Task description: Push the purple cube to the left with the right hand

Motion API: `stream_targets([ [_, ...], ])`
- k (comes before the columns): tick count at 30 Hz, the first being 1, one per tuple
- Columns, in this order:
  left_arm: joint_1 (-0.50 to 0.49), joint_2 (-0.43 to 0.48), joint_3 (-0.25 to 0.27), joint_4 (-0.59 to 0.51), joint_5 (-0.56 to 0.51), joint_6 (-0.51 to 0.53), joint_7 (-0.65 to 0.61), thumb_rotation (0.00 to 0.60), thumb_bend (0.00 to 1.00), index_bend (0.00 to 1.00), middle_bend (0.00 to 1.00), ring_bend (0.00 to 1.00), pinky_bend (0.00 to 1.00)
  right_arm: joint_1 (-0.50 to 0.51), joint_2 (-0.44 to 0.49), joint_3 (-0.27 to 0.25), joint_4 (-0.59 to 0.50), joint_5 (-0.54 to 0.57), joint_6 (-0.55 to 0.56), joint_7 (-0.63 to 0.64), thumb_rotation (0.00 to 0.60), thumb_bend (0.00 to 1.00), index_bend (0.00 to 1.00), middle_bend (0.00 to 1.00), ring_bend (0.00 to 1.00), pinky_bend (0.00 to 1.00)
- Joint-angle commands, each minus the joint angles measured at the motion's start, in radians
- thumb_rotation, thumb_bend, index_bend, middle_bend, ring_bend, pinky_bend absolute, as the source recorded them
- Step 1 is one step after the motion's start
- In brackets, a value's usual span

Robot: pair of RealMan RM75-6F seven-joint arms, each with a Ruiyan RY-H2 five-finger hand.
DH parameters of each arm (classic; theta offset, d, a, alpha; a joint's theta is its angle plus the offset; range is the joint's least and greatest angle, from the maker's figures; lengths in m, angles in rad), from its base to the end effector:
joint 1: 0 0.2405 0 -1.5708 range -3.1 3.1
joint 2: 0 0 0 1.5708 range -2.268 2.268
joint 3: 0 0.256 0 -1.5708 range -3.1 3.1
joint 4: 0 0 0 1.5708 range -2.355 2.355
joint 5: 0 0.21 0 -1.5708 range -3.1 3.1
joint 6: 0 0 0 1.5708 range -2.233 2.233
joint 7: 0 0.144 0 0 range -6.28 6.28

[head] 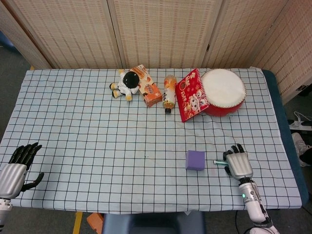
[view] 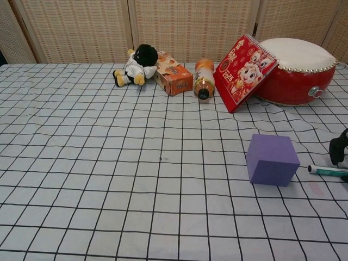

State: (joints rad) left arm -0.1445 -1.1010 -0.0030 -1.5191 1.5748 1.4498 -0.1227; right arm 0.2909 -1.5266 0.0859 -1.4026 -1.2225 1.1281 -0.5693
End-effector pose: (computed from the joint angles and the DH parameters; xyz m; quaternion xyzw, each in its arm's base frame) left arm -0.3166 0.1912 0.1593 -0.6372 -0.3820 -0.3937 0.5413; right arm -0.2996 -0.2402 0.0070 0.7111 -0.3661 0.2057 0.5638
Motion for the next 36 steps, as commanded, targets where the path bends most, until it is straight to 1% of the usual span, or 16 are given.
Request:
stream_targets([
  [1, -0.001, 0.001, -0.001, 0.0, -0.002, -0.001, -0.003, 0.6, 0.36, 0.0, 0.0, 0.0, 0.01, 0.009, -0.01, 0.001, 0.005, 0.021, -0.007, -0.025, 0.6, 0.23, 0.48, 0.42, 0.16, 0.12],
  [5, -0.003, 0.003, 0.0, 0.002, -0.002, -0.005, -0.01, 0.6, 0.36, 0.0, 0.0, 0.0, 0.01, 0.014, -0.014, 0.0, 0.0, 0.03, 0.003, -0.044, 0.6, 0.23, 0.49, 0.42, 0.17, 0.12],
  [12, -0.009, 0.007, -0.002, 0.002, -0.012, -0.021, -0.027, 0.6, 0.36, 0.0, 0.0, 0.0, 0.02, 0.018, -0.018, -0.011, -0.005, 0.044, 0.011, -0.071, 0.6, 0.23, 0.54, 0.47, 0.23, 0.15],
  [24, -0.009, 0.007, -0.004, -0.001, -0.018, -0.02, -0.022, 0.6, 0.37, 0.0, 0.0, 0.0, 0.02, 0.031, -0.024, -0.02, -0.011, 0.08, 0.007, -0.105, 0.6, 0.23, 0.54, 0.47, 0.24, 0.15],
  [28, -0.01, 0.008, -0.004, -0.002, -0.019, -0.022, -0.023, 0.6, 0.36, 0.0, 0.0, 0.0, 0.02, 0.034, -0.026, -0.024, -0.01, 0.087, 0.005, -0.108, 0.6, 0.23, 0.55, 0.48, 0.25, 0.16],
  [36, -0.009, 0.009, -0.004, -0.004, -0.019, -0.021, -0.021, 0.6, 0.36, 0.0, 0.0, 0.0, 0.02, 0.039, -0.027, -0.034, -0.013, 0.091, 0.005, -0.108, 0.6, 0.28, 0.63, 0.56, 0.32, 0.2],
])
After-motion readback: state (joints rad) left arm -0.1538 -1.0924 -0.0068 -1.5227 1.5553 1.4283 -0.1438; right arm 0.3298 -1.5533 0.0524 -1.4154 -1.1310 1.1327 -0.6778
